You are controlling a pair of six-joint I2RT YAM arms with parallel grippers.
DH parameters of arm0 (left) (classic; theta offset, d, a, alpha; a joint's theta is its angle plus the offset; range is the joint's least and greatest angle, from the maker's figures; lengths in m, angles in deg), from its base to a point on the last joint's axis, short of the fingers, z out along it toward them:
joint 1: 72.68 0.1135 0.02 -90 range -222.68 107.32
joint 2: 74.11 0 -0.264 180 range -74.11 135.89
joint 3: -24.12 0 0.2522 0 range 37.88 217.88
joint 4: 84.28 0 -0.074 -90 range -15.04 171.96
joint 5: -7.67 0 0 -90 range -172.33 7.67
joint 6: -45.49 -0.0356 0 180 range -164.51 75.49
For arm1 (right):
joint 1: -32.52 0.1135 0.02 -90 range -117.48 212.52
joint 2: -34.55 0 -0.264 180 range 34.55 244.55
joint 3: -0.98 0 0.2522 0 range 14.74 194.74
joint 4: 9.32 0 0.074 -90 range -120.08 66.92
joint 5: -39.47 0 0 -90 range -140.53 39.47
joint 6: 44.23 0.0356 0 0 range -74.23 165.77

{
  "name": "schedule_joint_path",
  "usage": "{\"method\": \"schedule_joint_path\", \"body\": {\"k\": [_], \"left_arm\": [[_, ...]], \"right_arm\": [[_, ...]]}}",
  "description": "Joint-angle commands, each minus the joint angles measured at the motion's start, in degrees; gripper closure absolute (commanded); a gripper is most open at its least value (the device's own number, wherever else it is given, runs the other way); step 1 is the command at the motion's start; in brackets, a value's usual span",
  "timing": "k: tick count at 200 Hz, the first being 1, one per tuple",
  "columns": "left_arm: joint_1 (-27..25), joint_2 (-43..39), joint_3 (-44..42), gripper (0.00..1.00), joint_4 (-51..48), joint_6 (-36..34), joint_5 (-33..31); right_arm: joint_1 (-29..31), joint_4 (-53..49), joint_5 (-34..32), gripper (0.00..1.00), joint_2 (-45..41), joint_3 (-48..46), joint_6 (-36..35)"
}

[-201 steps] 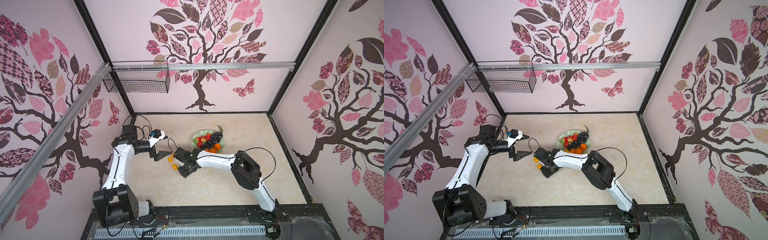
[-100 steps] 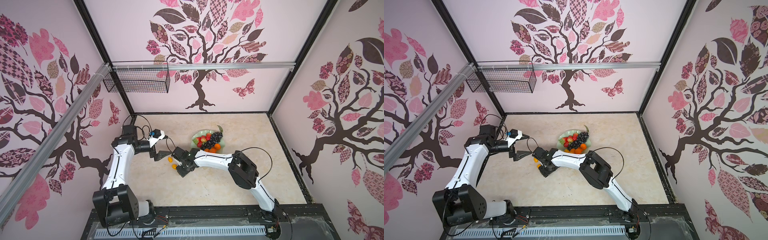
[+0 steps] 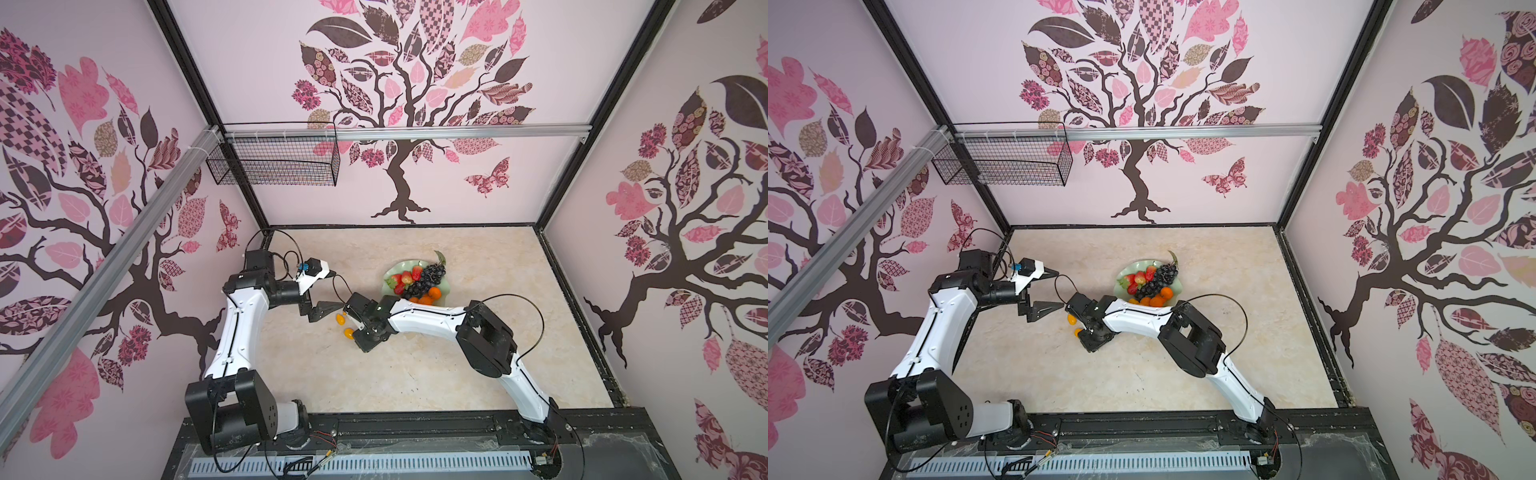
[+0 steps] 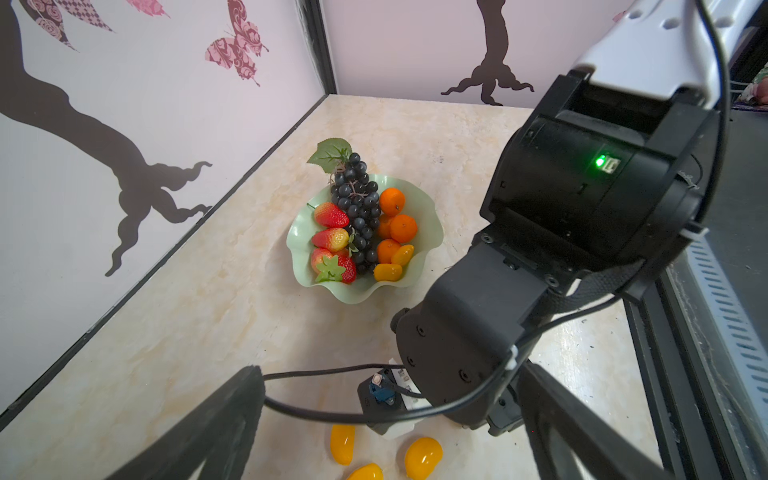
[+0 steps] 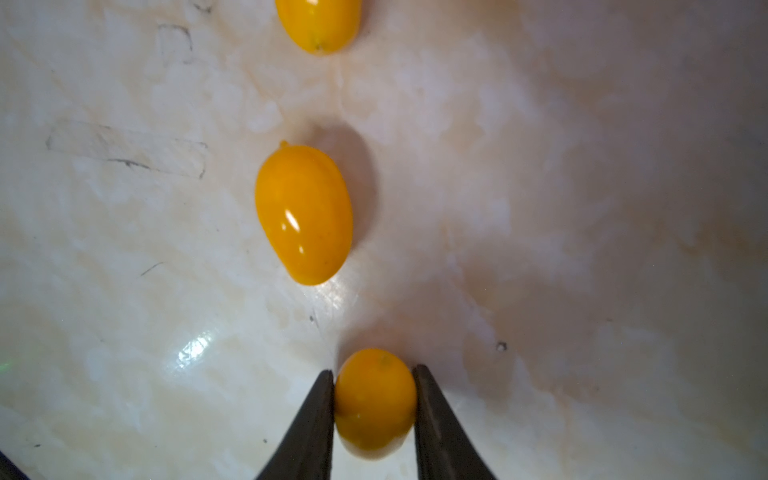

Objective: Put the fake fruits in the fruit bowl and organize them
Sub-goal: 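Carry the yellow fruit with the right gripper over the bowl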

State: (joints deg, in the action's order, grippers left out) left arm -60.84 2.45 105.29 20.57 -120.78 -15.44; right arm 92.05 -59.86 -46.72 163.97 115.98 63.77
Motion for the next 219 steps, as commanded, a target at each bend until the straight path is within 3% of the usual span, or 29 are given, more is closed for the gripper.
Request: {"method": "schedule_joint_path", "body": {"k": [1, 76, 115, 164, 219], "left_arm": [[0.50, 0.46, 2.59, 0.01, 0.03, 0.77, 1.81], [0.39, 1.43, 2.45, 0.01, 2.01, 1.42, 5.55], [-0.99, 1.01, -0.23, 0.01, 12.51, 6.66, 10.11], [-10.45, -0.30, -5.63, 0.01, 28.30, 20.78, 3.25], [-20.03, 1.90, -6.75, 0.01, 29.27, 21.45, -3.57]], "right_arm": [[-2.57, -0.21, 1.90, 0.68, -1.37, -2.40, 2.28], [-7.27, 0.66, 7.25, 0.69, -12.77, -4.90, 4.50], [-10.14, -0.06, 5.05, 0.69, -18.68, -6.10, 4.50], [-17.31, 0.73, 3.92, 0.69, -23.78, -11.29, 4.24], [-22.84, 2.59, 3.43, 0.69, -24.73, -16.47, 3.88]]}}
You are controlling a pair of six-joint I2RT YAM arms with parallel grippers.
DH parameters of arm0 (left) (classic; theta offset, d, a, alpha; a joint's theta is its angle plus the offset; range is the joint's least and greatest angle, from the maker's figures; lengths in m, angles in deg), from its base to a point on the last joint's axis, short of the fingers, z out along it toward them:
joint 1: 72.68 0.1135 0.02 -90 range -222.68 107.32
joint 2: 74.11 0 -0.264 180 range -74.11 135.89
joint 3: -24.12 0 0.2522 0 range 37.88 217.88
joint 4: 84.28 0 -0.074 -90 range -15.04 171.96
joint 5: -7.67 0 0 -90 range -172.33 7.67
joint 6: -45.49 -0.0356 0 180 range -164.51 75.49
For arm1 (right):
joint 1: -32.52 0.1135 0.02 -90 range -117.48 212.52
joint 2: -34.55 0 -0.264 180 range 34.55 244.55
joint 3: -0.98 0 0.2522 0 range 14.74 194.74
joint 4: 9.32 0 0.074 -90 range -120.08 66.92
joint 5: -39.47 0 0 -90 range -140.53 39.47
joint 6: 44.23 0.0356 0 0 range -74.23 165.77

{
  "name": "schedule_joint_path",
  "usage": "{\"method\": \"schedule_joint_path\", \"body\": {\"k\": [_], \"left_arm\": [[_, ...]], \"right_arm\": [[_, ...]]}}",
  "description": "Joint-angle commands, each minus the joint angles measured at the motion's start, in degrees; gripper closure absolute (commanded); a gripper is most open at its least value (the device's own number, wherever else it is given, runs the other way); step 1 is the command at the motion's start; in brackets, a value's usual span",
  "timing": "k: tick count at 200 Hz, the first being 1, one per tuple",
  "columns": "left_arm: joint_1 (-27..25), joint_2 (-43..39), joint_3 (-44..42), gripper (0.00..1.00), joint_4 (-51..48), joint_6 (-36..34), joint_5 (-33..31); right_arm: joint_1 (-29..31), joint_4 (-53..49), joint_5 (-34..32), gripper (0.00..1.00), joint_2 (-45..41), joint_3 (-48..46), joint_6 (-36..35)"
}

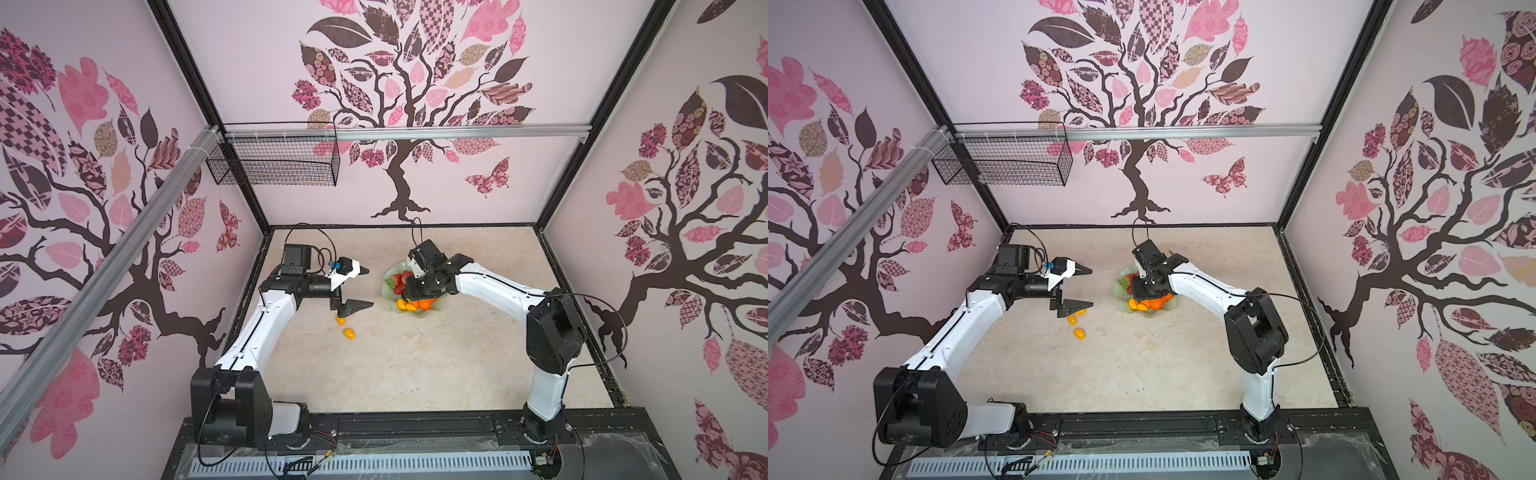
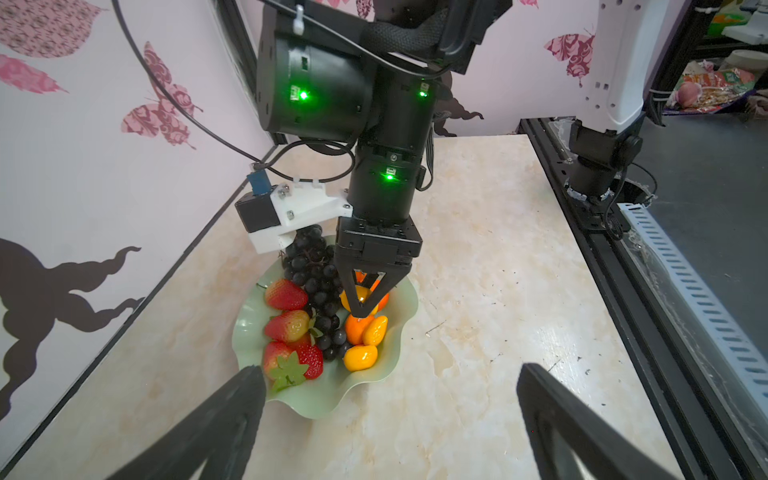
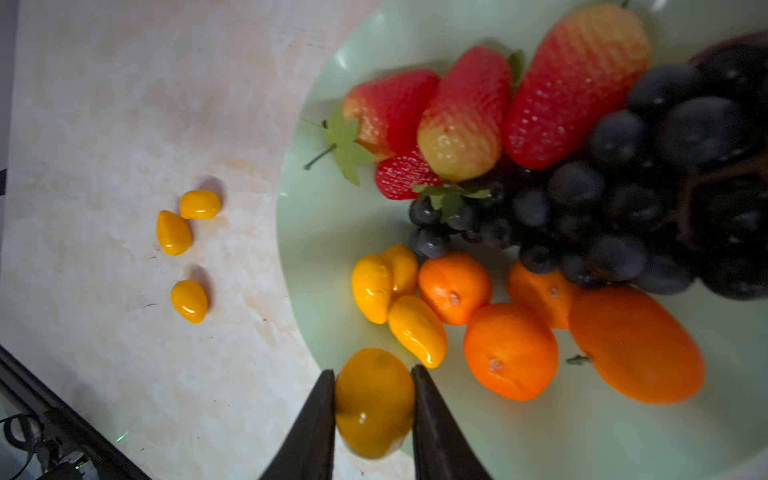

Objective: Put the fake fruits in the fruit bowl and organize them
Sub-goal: 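Carry the yellow fruit with the right gripper over the bowl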

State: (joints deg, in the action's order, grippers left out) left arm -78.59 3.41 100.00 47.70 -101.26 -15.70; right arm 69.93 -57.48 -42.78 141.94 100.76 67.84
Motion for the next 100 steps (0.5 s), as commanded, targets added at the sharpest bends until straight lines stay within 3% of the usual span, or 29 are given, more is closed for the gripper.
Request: {"method": "schedule_joint_path", "body": {"k": [1, 100], "left_arm": [[-2.40, 1.00, -1.43, 0.01, 2.12, 1.92, -3.37], [-8.16, 6.88, -0.25, 0.01, -0.50, 1.30, -11.04]], "right_arm": [[-0.74, 0.29, -0.48, 0.69, -2.66, -1.32, -0.18], [-2.00, 0.78, 2.20, 0.69, 5.28, 3.31, -1.20]]}}
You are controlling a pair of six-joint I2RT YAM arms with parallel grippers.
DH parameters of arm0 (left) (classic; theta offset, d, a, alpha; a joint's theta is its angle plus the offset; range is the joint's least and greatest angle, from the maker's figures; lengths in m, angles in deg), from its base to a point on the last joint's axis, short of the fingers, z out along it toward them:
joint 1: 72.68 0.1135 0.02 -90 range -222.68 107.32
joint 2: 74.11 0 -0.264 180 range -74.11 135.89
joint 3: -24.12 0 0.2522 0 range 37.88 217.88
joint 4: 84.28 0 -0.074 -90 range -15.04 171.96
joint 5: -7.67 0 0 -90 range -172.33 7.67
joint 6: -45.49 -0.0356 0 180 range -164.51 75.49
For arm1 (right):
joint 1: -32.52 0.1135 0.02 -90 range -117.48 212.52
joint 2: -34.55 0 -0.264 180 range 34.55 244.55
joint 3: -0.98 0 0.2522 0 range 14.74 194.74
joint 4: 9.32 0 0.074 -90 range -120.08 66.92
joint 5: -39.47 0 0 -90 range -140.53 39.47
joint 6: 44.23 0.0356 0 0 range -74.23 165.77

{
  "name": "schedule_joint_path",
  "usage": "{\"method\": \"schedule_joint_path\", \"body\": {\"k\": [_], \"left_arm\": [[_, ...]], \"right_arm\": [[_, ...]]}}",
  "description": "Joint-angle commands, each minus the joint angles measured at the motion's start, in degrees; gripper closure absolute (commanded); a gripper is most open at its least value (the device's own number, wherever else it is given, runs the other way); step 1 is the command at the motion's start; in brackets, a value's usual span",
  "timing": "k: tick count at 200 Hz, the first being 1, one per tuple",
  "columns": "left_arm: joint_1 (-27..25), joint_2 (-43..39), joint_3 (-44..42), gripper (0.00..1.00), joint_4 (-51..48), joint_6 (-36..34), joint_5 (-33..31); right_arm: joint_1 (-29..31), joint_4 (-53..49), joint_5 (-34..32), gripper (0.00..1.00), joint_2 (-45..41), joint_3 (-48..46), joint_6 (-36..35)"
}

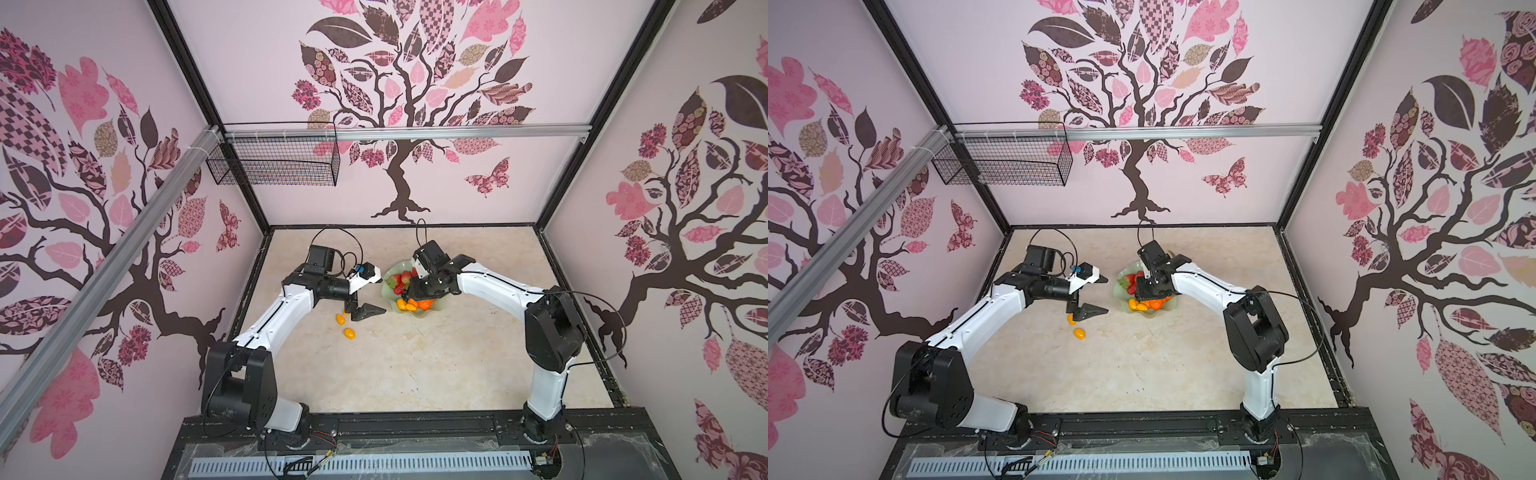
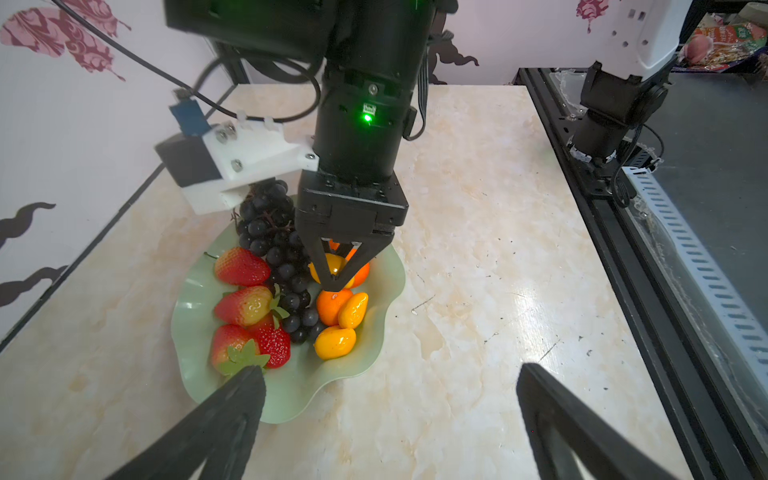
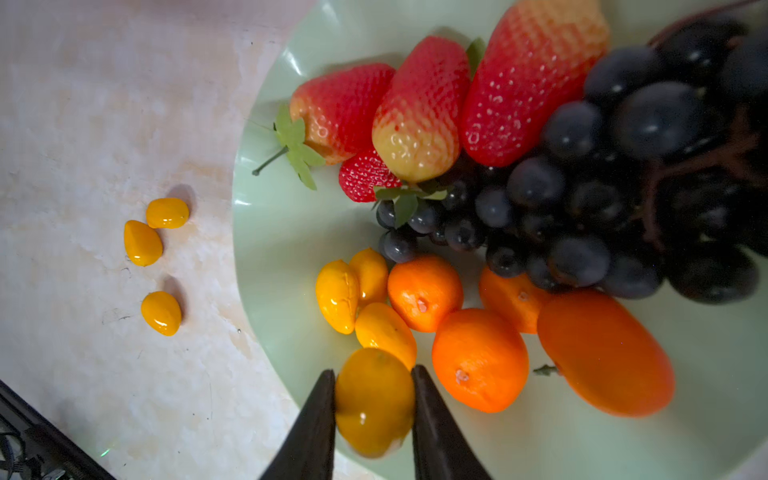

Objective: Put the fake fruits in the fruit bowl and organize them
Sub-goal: 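Carry the yellow fruit with the right gripper over the bowl, then lower the right gripper into the bowl and open it to release the fruit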

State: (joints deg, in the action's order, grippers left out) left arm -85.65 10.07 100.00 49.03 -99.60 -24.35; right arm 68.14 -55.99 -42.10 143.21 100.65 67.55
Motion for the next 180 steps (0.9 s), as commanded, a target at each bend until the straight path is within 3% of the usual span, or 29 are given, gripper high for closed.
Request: {"method": "schedule_joint_path", "body": {"k": [1, 102, 180], "left_arm": [[-1.09, 0.20, -0.25, 0.01, -1.86, -0.41, -2.41], [-1.38, 0.43, 0.04, 0.01, -2.21, -0.21, -2.61], [-1.39, 0.02, 0.56, 0.01, -3.20, -0.74, -2.52]], "right_arm": [[-0.20, -0.77, 1.51, 0.69, 4.10, 3.53, -0.93], [-0.22, -2.51, 0.86, 0.66, 9.17, 5.76, -1.18], [-0.26, -2.77, 0.46, 0.60, 7.70, 6.37, -1.12]]}}
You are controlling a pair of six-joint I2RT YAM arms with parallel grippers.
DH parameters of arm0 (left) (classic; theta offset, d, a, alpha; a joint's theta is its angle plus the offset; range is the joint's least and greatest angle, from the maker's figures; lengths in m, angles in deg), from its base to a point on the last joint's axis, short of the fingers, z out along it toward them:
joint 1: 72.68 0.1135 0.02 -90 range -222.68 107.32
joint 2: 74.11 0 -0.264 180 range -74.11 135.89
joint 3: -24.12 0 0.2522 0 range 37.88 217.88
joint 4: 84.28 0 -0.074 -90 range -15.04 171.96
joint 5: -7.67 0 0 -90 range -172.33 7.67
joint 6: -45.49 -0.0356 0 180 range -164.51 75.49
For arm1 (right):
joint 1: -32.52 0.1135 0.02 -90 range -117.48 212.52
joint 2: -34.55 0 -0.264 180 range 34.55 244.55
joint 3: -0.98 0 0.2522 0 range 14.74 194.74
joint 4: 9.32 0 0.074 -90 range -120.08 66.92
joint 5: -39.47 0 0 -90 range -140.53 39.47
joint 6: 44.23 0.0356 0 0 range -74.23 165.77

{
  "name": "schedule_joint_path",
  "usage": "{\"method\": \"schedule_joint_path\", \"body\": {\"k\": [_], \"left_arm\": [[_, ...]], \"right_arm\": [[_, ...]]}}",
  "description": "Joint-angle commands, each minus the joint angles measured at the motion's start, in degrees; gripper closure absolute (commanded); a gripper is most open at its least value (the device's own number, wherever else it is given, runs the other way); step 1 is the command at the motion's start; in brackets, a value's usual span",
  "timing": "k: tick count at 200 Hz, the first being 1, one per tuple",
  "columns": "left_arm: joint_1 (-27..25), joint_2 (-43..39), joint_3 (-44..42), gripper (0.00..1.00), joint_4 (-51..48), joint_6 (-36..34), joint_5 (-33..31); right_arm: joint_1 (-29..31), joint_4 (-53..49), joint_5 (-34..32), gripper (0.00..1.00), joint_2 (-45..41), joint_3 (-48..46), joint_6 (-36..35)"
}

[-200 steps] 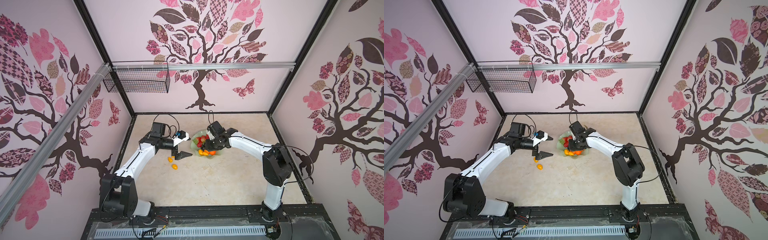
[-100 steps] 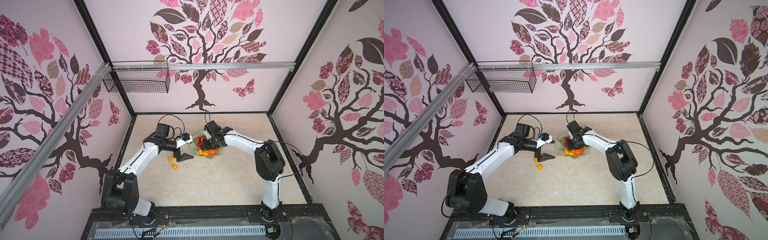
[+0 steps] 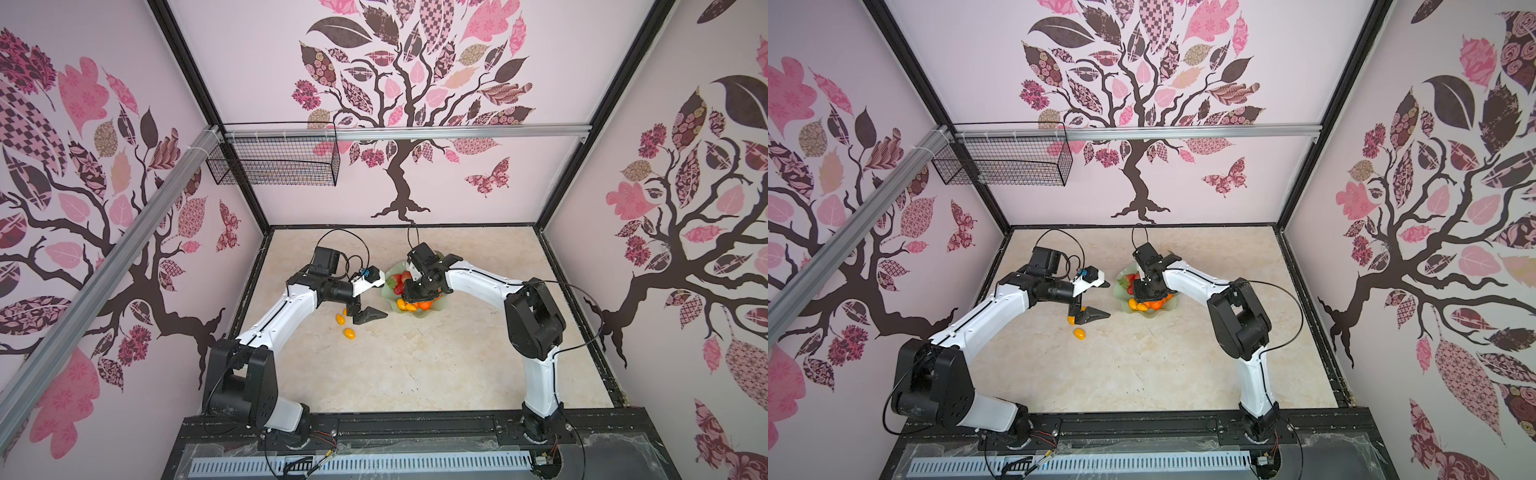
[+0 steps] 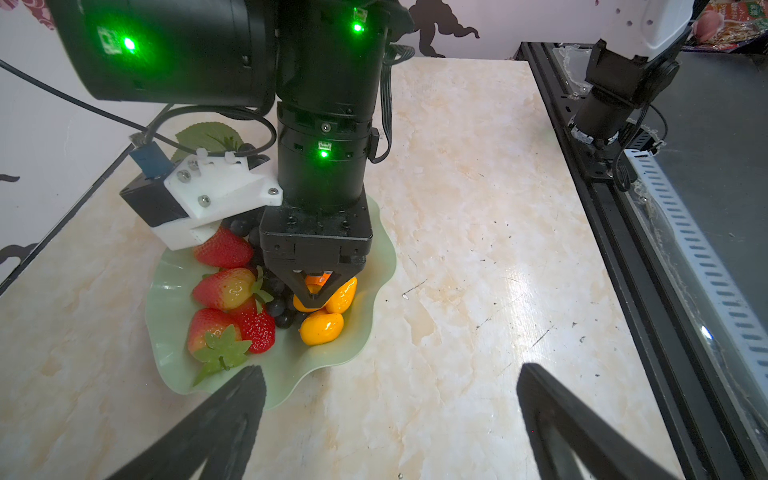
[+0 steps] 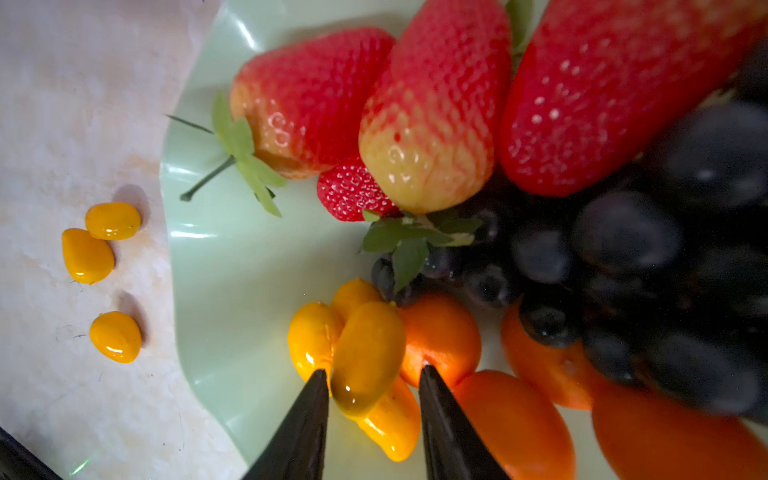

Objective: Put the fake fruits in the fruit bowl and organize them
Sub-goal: 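Lower the right gripper into the bowl and open it to release the fruit, then move the right gripper back over the yellow fruits on the table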

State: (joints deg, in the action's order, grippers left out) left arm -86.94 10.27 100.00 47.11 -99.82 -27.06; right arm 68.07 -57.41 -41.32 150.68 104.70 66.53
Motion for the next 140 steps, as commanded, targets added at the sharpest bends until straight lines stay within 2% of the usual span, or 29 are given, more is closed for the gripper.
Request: {"method": "schedule_joint_path", "body": {"k": [1, 44, 83, 105, 127, 140], "left_arm": [[-0.08, -0.18, 0.59, 0.01, -1.36, -0.56, 0.19], [1.47, -2.43, 0.91, 0.01, -2.33, -1.90, 1.67], [6.66, -5.24, 1.02, 0.01, -3.10, -3.08, 6.28], [9.91, -6.16, 1.58, 0.01, -7.46, -7.61, 7.28], [13.14, -6.80, 2.93, 0.01, -16.51, -15.08, 6.07], [15.33, -7.50, 2.59, 0.01, -16.94, -15.53, 5.56]], "right_arm": [[-0.16, -1.35, -0.38, 0.60, 0.09, 2.33, -0.10], [0.03, -1.37, -0.82, 0.57, -4.93, 1.65, -0.10], [2.96, -1.77, -2.29, 0.55, -8.46, 0.77, -0.96], [6.44, -2.67, -3.35, 0.55, -8.02, 2.12, -1.41], [10.35, -3.11, -3.17, 0.55, -6.13, 4.17, -0.94], [12.29, -3.12, -2.33, 0.55, -4.55, 5.37, -0.24]]}}
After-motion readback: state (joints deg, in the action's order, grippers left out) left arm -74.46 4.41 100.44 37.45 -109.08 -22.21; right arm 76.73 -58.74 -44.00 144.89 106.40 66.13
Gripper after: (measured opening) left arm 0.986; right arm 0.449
